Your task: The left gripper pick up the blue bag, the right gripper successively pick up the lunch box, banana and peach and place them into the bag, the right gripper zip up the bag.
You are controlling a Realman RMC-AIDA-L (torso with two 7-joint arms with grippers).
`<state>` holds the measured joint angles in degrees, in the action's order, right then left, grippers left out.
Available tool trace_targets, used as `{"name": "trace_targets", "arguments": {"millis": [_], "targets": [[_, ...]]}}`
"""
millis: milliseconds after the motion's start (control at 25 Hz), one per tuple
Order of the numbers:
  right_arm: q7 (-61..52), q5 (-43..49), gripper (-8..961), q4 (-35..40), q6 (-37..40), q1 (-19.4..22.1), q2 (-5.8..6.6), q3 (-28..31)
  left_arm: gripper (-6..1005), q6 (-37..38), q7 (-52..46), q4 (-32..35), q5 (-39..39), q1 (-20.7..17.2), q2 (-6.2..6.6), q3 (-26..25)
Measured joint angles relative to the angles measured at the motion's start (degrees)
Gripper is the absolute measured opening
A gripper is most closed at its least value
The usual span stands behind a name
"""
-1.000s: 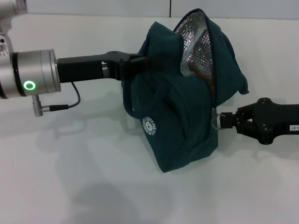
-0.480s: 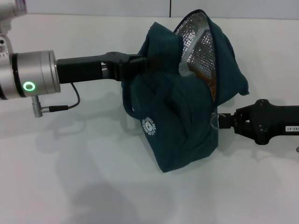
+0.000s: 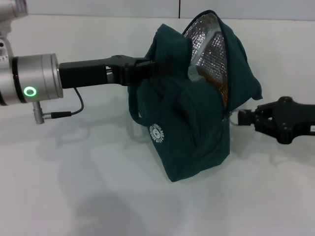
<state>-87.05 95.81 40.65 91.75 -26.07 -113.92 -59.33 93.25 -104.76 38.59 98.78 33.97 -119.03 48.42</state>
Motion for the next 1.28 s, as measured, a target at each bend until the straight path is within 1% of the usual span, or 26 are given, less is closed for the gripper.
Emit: {"name": "trace_targets", "arguments": {"millis": [120, 240, 440, 640, 760, 840, 920, 1000, 1120, 1160, 1280], "targets": [[0.9, 0.0, 12, 0.2, 2.4, -0.1, -0.07, 2.8, 53, 0.0, 0.0, 0.0, 0.0, 0.0, 0.02, 0.0], [1.4, -0.1, 12, 0.2, 3.6, -0.8, -0.38, 4.1, 53, 0.0, 0.0, 0.0, 0.0, 0.0, 0.03, 0.0], [2.9, -0.5, 12, 0.1, 4.9, -2.5, -1.29, 3.9, 53, 0.0, 0.5, -0.1, 0.0, 0.2, -0.05, 0.0], [3.7, -1.7, 12, -0.7, 5.9, -4.3, -1.67, 3.7, 53, -0.1, 1.1, -0.2, 0.0, 0.3, -0.19, -0.1], [4.0, -2.4, 12, -0.7, 6.0, -4.6, -1.82, 3.7, 56, -0.2, 2.6, -0.2, -1.1, 0.3, -0.20, -0.1], [4.2, -3.3, 12, -0.8, 6.1, -4.7, -1.80, 3.6, 62, -0.2, 3.9, -0.2, -2.4, -0.1, -0.04, -0.2], [4.2, -3.9, 12, -1.0, 6.1, -4.7, -1.68, 3.6, 68, -0.2, 5.7, -0.2, -4.4, -0.7, 0.45, -1.0], [4.3, -4.3, 12, -1.3, 6.1, -4.8, -1.58, 3.8, 143, 0.2, 8.3, -0.4, -5.8, -1.5, 0.92, -3.0], [4.3, -4.7, 13, -1.3, 6.2, -5.2, -1.53, 4.1, 256, 2.7, 15.7, -2.2, -8.2, -3.8, 1.39, -7.3], [4.3, -4.7, 13, -1.3, 6.2, -5.3, -1.54, 4.1, 276, 4.3, 18.6, -3.4, -8.8, -5.0, 1.56, -8.4], [4.3, -4.7, 13, -1.4, 5.8, -5.7, -1.55, 4.1, 338, 7.4, 24.8, -6.7, -9.6, -8.6, 1.81, -9.5]]}}
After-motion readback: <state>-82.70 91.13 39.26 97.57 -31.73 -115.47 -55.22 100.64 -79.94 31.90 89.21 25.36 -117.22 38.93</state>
